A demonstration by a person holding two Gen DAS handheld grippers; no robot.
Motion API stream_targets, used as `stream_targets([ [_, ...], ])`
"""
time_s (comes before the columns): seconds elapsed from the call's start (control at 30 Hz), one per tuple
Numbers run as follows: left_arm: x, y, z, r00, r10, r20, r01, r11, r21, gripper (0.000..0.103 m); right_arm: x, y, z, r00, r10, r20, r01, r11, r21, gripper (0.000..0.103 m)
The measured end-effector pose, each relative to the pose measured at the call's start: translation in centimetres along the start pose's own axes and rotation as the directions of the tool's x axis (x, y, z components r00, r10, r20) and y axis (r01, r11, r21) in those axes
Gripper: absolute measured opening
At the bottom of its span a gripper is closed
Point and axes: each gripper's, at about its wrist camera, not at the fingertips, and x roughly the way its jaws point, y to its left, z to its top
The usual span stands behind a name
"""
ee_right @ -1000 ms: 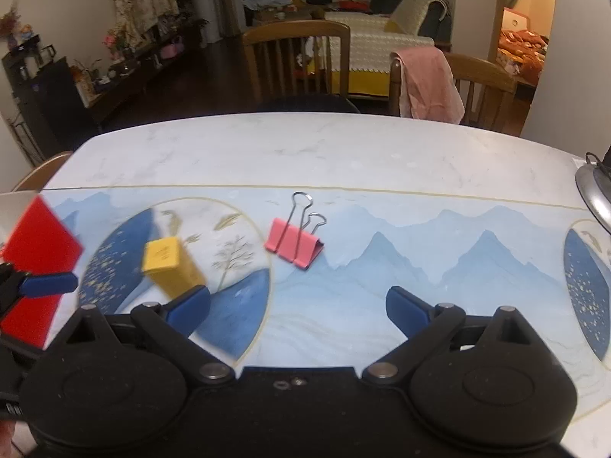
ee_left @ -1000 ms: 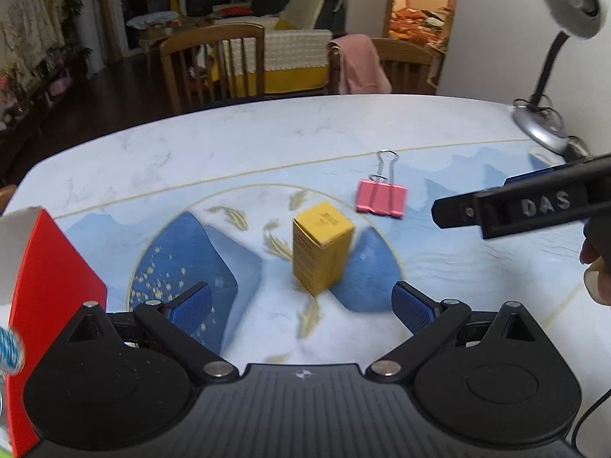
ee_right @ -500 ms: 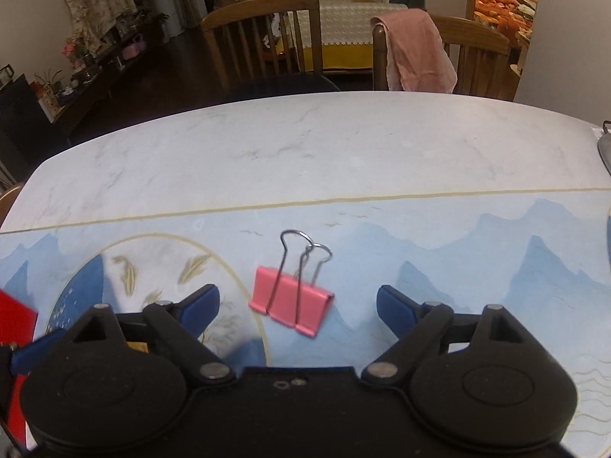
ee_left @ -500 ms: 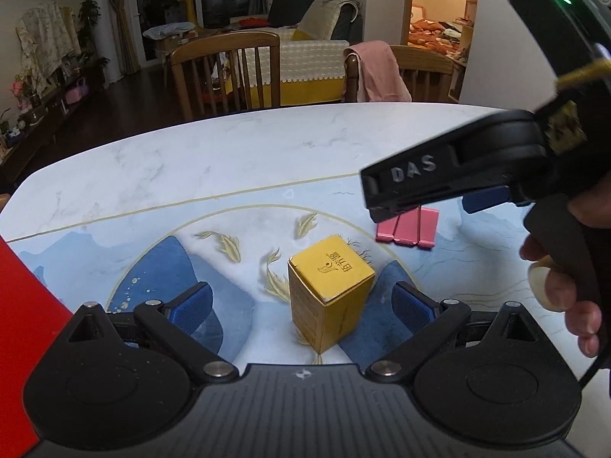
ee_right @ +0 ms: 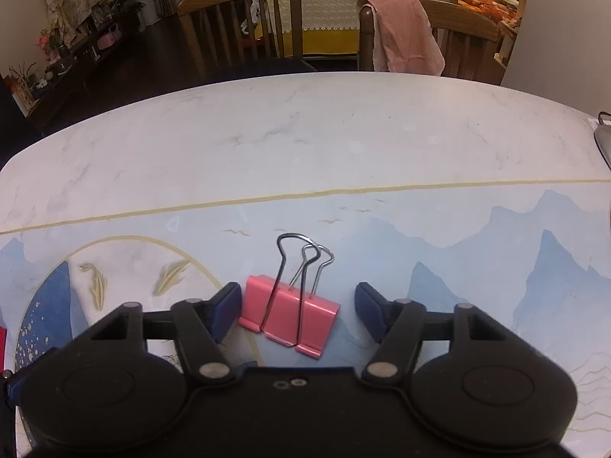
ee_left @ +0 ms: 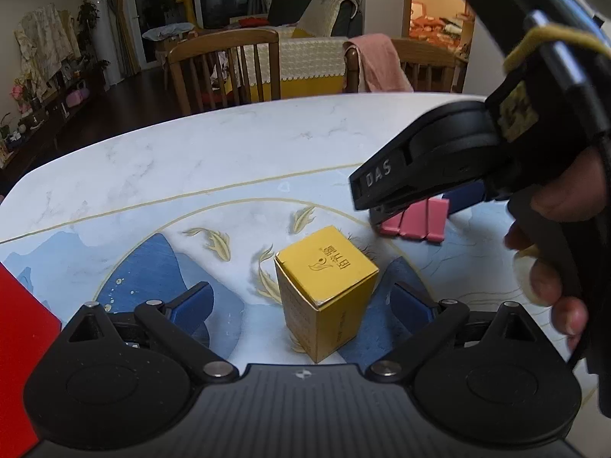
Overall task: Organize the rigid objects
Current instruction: 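Grasp the yellow box with the left gripper while the right gripper grasps the pink binder clip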
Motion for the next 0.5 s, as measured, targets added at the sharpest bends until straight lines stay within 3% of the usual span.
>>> stream_targets([
  [0.07,0.1,-0.1,0.0,1.000,-0.008,-0.007,0.008,1.000,0.008,0.086,-0.2,-0.1,-0.1,1.000,0.006,0.004,-0.006,1.000,0.001,0.055],
  [0.17,0.3,-0.2,-0.1,1.000,-0.008,-0.022,0.009,1.000,0.013,0.069,-0.4,-0.2,-0.5,1.000,0.010,0.004,-0.010,1.000,0.000,0.054],
  [0.3,0.1,-0.2,-0.2,0.999,-0.021,-0.025,0.021,1.000,0.016,0.058,-0.6,-0.6,-1.0,1.000,0.017,0.007,-0.017,1.000,-0.009,0.054],
  [0.4,-0.1,-0.1,-0.2,0.998,-0.046,-0.034,0.046,0.999,0.002,0.043,-1.0,-1.0,-1.6,1.000,0.024,0.004,-0.024,1.000,-0.019,0.054],
  [0.5,-0.3,0.0,-0.3,0.998,-0.050,-0.043,0.050,0.999,0.000,0.040,-1.6,-1.6,-2.3,0.999,0.040,-0.003,-0.041,0.999,-0.022,0.054],
])
